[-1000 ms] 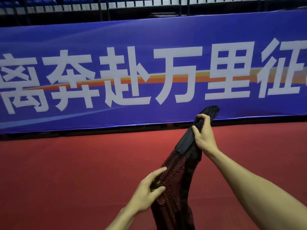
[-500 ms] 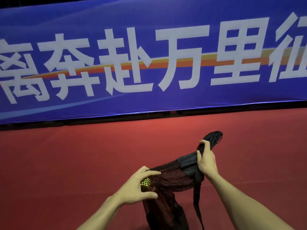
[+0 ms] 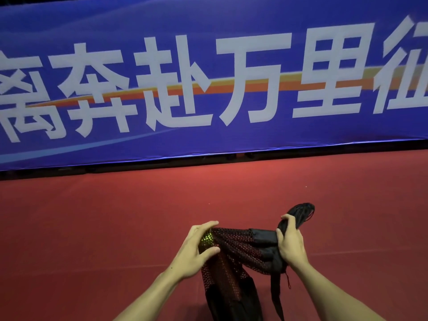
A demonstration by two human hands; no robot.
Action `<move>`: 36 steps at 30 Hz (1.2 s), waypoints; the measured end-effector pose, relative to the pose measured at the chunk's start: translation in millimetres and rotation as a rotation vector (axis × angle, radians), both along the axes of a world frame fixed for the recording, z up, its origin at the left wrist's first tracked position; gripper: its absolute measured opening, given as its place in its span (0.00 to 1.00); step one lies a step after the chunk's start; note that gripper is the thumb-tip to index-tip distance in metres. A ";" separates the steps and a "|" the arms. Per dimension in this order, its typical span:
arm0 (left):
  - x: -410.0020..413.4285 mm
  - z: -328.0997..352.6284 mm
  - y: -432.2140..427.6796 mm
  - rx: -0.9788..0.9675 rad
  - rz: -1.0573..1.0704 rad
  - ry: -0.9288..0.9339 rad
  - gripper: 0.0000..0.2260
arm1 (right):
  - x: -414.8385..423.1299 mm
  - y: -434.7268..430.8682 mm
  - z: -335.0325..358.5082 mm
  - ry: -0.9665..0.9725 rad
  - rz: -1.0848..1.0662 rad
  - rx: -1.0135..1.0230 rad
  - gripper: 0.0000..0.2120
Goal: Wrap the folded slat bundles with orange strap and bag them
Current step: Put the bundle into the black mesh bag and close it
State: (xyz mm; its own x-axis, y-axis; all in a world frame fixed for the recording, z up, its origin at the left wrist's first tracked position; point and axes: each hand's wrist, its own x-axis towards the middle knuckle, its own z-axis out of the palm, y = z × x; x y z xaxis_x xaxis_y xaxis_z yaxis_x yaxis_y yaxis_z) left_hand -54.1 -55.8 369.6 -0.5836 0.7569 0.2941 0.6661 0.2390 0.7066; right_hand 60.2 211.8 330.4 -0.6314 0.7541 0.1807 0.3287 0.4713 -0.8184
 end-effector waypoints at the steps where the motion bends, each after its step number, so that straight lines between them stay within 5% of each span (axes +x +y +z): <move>1: 2.7 -2.5 2.0 0.020 0.032 -0.026 0.29 | 1.2 -1.9 -2.6 -0.012 -0.003 -0.011 0.15; 4: 10.7 -5.6 4.7 0.044 0.081 -0.088 0.26 | 4.9 -8.1 -14.6 -0.046 -0.002 -0.041 0.15; 9: 12.1 -3.8 0.6 -0.184 -0.097 0.011 0.38 | 13.6 -15.1 -33.7 -0.108 -0.022 -0.086 0.14; 19: 21.6 -24.2 15.7 -0.137 -0.041 0.079 0.31 | 20.6 -27.9 -43.1 -0.143 0.028 -0.140 0.13; 22: 21.7 -28.8 16.7 -0.171 -0.028 0.058 0.36 | 22.5 -31.3 -44.1 -0.146 0.058 -0.151 0.13; 31: 27.9 -34.8 21.5 -0.092 0.161 -0.058 0.43 | 26.2 -42.4 -41.5 -0.118 0.117 -0.215 0.13; 36: 35.0 -34.5 28.8 0.054 0.380 -0.177 0.39 | 24.6 -49.2 -40.9 -0.088 0.139 -0.282 0.14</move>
